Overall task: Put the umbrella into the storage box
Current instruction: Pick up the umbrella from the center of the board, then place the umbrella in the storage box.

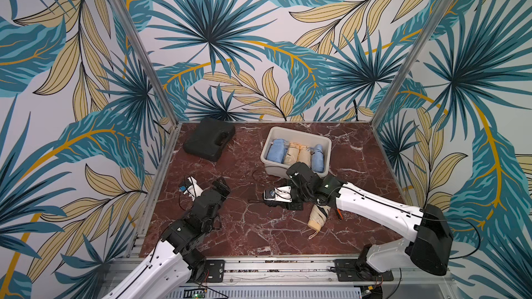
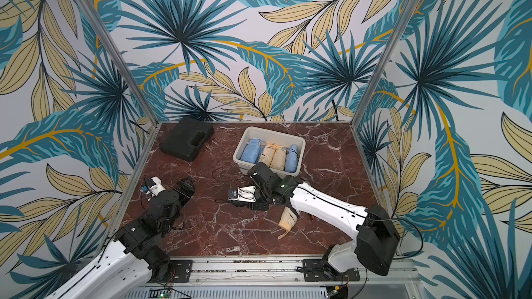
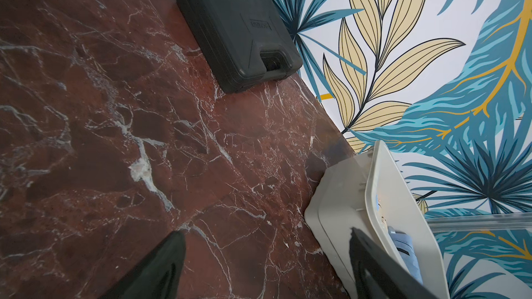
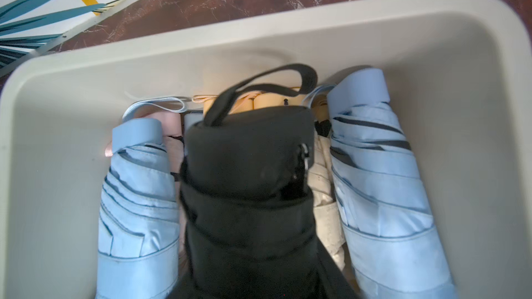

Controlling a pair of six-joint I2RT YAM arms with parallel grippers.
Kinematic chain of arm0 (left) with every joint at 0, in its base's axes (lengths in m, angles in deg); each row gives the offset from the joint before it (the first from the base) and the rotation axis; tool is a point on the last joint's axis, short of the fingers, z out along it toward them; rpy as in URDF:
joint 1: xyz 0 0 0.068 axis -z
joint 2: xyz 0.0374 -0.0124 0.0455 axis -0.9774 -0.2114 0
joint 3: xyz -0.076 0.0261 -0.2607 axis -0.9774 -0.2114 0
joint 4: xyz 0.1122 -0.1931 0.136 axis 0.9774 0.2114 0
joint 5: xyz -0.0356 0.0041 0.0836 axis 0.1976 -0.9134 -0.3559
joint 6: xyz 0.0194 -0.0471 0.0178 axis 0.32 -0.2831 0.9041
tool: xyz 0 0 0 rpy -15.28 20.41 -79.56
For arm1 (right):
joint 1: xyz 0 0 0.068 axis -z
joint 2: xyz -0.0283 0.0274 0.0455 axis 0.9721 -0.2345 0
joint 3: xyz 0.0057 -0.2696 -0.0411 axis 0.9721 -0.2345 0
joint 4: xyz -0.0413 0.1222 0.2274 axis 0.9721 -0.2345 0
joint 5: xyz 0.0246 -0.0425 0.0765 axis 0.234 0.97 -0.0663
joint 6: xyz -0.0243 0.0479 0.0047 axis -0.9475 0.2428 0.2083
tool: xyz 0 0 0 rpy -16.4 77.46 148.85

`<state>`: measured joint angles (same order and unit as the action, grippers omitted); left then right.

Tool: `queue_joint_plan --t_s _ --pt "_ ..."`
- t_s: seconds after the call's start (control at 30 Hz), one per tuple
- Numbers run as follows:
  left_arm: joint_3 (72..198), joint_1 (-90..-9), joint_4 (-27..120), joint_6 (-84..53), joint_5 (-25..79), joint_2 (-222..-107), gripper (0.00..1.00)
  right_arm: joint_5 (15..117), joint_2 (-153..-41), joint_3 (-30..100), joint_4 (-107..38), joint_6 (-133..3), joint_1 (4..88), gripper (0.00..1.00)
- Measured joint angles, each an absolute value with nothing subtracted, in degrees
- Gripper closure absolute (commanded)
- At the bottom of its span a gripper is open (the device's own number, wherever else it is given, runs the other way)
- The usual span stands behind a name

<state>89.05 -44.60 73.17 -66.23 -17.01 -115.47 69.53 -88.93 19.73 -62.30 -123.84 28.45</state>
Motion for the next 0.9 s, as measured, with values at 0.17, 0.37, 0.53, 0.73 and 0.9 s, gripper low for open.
queue_joint_plan --t_s 0.17,0.37,0.53,0.73,0.9 --pt "89.1 -45.7 71.4 -65.3 -15.2 -117.7 0.08 69.7 -86.0 19.0 -53.6 -111.2 33.0 0.80" --pt "89.1 -46.0 69.3 -63.8 -13.4 -120.5 0.08 76.0 -87.4 23.4 -50.1 -90.3 36.9 0.96" --pt "90.0 -46.1 66.7 -62.0 -12.0 -123.8 0.08 85.2 -91.5 33.1 -53.5 -73.4 37.3 1.00" --pt "94.2 -46.6 63.1 -57.6 -9.2 -129.8 0.08 93.3 -99.7 46.1 -62.6 -60.7 38.8 1.00" --pt "98.0 -47.1 59.7 -53.5 -5.8 -134.6 0.07 97.6 -105.3 51.5 -70.1 -53.5 41.1 1.00"
